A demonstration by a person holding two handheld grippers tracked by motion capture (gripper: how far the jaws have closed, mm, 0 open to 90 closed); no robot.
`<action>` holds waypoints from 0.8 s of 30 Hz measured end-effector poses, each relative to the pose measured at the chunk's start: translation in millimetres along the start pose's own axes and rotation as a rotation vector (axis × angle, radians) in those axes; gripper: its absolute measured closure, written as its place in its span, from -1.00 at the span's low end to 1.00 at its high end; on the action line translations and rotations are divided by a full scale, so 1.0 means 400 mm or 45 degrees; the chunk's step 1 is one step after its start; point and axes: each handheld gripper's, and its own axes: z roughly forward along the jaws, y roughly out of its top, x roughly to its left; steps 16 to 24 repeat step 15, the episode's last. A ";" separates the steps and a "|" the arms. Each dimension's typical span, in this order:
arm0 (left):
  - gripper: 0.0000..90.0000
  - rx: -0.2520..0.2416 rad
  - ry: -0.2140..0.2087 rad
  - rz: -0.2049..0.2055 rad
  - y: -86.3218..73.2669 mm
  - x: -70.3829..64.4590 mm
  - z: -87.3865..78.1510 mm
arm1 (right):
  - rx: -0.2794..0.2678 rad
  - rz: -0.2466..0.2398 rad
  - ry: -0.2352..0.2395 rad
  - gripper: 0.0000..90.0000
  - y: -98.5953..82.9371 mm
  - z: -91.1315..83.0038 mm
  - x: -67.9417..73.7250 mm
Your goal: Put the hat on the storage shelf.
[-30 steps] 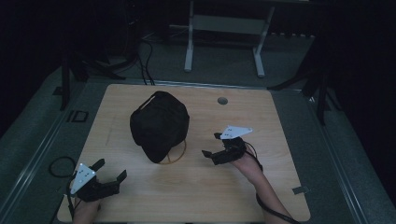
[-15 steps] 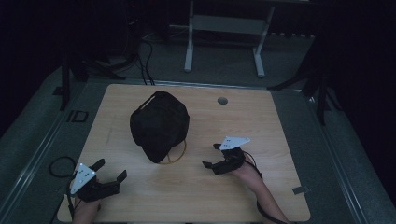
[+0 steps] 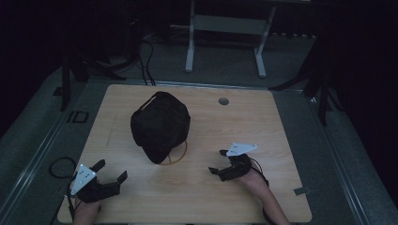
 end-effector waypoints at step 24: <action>-0.95 -0.002 -0.001 0.001 0.000 0.002 -0.001 | -0.009 -0.030 -0.017 -0.70 -0.028 -0.019 0.009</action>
